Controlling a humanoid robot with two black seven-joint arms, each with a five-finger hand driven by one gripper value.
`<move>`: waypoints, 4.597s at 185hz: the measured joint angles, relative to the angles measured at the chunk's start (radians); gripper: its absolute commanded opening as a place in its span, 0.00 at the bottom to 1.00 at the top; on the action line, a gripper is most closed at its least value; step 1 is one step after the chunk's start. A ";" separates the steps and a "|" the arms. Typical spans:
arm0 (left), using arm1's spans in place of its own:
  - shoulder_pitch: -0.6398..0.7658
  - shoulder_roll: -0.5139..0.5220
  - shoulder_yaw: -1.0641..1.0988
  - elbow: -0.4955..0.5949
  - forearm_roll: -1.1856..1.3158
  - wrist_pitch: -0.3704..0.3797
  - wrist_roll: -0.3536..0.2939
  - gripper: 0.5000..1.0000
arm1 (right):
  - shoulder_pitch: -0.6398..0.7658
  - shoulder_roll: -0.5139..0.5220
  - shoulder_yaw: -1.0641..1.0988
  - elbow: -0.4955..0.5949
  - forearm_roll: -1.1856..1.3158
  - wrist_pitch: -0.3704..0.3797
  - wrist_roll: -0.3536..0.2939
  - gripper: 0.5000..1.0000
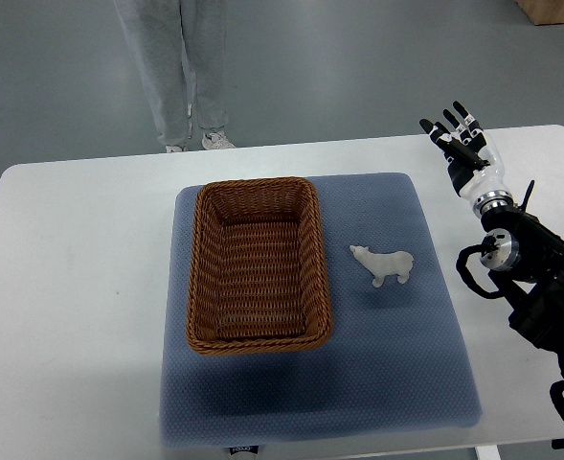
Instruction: Place white bear in brown basket with right hand
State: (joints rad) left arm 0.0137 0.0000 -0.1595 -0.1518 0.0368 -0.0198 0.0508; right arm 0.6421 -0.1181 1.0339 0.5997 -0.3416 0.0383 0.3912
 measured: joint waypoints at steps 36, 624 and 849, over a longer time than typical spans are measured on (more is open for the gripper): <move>0.000 0.000 0.000 -0.001 0.000 -0.003 -0.001 1.00 | 0.000 0.000 0.000 0.000 0.000 0.000 0.000 0.85; -0.009 0.000 0.001 0.000 0.000 -0.001 -0.002 1.00 | 0.084 -0.209 -0.255 0.223 -0.359 0.068 -0.014 0.84; -0.009 0.000 0.001 0.000 0.000 -0.002 -0.001 1.00 | 0.611 -0.585 -0.851 0.565 -1.140 0.502 -0.071 0.84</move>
State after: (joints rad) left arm 0.0046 0.0000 -0.1580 -0.1519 0.0368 -0.0213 0.0493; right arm 1.2533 -0.7035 0.1834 1.1645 -1.4816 0.5408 0.3200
